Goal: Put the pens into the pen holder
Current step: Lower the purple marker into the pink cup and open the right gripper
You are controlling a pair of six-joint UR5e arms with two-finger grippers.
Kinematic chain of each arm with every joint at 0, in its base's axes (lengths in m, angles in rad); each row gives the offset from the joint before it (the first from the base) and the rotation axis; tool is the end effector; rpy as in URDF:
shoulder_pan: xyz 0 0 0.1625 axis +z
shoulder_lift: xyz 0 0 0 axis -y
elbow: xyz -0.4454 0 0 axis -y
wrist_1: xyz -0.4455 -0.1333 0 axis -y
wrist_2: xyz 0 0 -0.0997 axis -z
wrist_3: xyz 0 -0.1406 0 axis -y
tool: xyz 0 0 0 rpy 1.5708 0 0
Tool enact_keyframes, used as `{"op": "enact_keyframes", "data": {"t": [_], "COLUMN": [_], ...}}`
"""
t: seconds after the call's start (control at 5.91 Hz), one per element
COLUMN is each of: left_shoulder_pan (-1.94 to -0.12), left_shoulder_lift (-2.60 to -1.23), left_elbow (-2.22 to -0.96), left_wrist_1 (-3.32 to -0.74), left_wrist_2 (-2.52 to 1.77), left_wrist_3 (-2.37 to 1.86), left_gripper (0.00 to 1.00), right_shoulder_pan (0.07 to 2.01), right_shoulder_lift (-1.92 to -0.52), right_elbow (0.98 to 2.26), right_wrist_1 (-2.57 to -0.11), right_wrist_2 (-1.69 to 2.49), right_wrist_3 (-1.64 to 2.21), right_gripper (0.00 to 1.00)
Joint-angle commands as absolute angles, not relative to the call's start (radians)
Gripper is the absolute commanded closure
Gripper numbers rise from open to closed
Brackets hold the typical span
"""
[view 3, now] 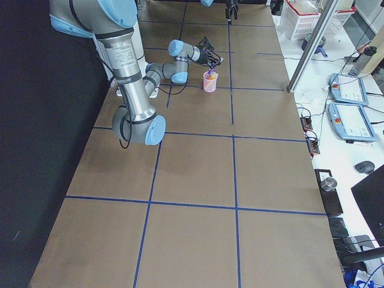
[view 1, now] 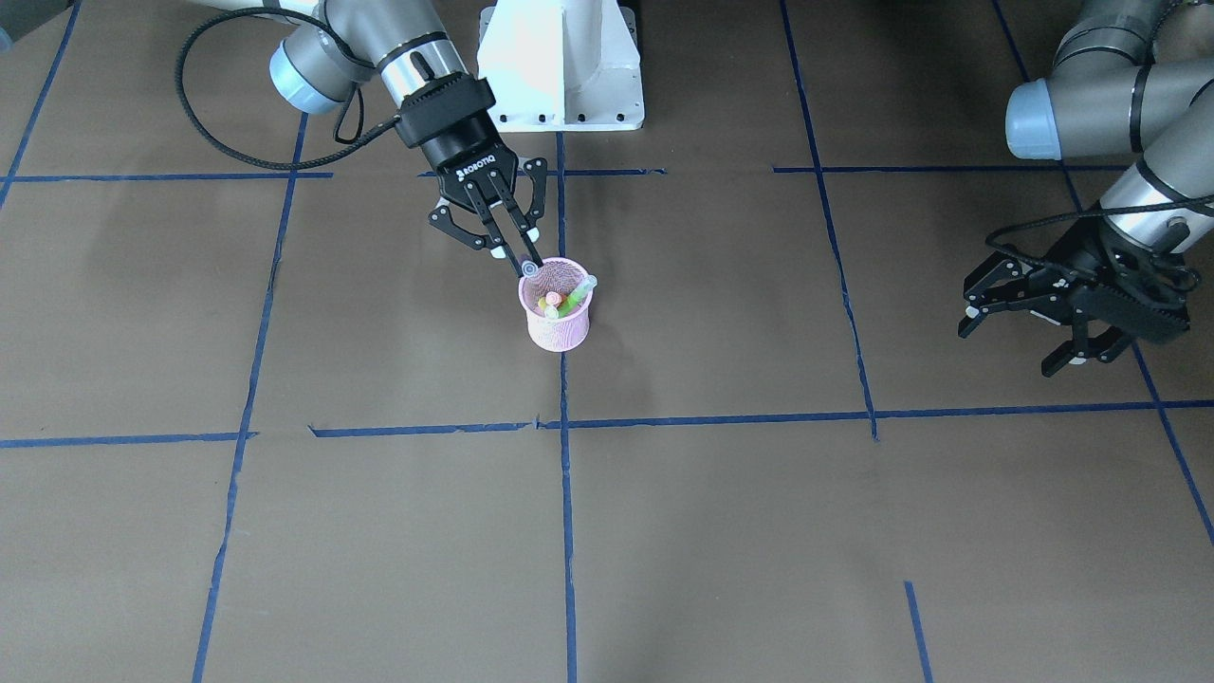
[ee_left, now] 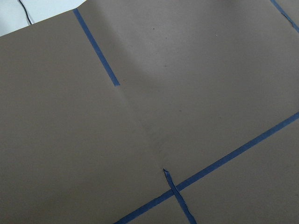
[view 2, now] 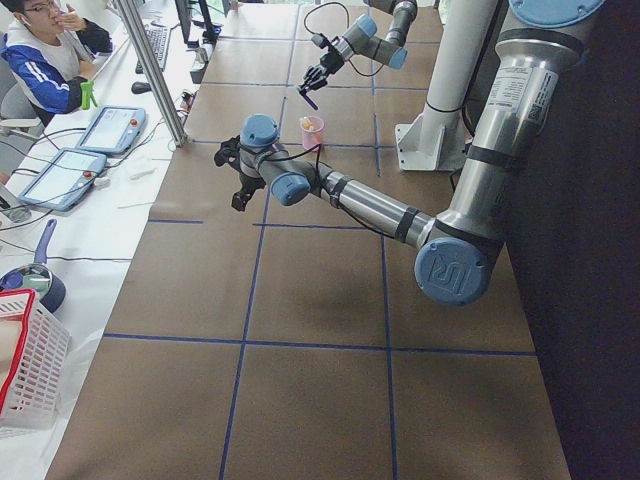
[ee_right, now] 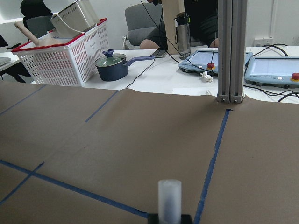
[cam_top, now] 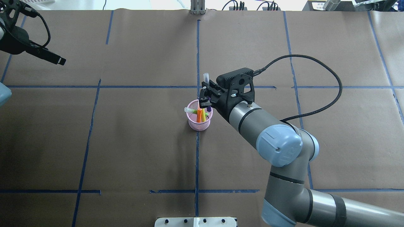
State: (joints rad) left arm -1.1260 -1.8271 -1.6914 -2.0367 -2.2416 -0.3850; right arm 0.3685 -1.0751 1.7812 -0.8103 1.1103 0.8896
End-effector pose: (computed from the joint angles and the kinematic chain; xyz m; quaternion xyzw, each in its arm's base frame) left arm 0.2493 -0.6297 0.4282 0.2324 0.4306 0.1603 0.8573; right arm -0.5699 -0.4299 0.1792 0.4733 -0.4790 0.0383 0.7383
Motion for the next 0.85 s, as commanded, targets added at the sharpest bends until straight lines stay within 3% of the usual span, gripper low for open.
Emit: {"op": "enact_keyframes", "data": {"t": [0.0,0.51,0.68], "left_shoulder_pan": [-1.126,-1.124,-1.124], "left_shoulder_lift": [-1.827,-1.827,-1.827], "left_elbow": [-1.687,-1.683,-1.683], "left_wrist_1": [-2.037,-2.039,-2.039], "left_wrist_2": [-2.243,-2.241,-2.24], "left_wrist_3": [-0.385,-0.385,-0.384], "left_gripper": [0.0,0.0,0.0], "right_shoulder_pan": [0.361,0.318,0.314], "right_shoulder_lift": [-1.045,-1.046,-1.045], "right_elbow": [1.726,1.697,1.689], "right_wrist_1": [-0.805,-0.805,-0.804], "right_wrist_2": [1.097,1.054,1.049], "right_wrist_3": [0.888,0.888,0.89], "right_gripper": [1.0,0.98,0.84]}}
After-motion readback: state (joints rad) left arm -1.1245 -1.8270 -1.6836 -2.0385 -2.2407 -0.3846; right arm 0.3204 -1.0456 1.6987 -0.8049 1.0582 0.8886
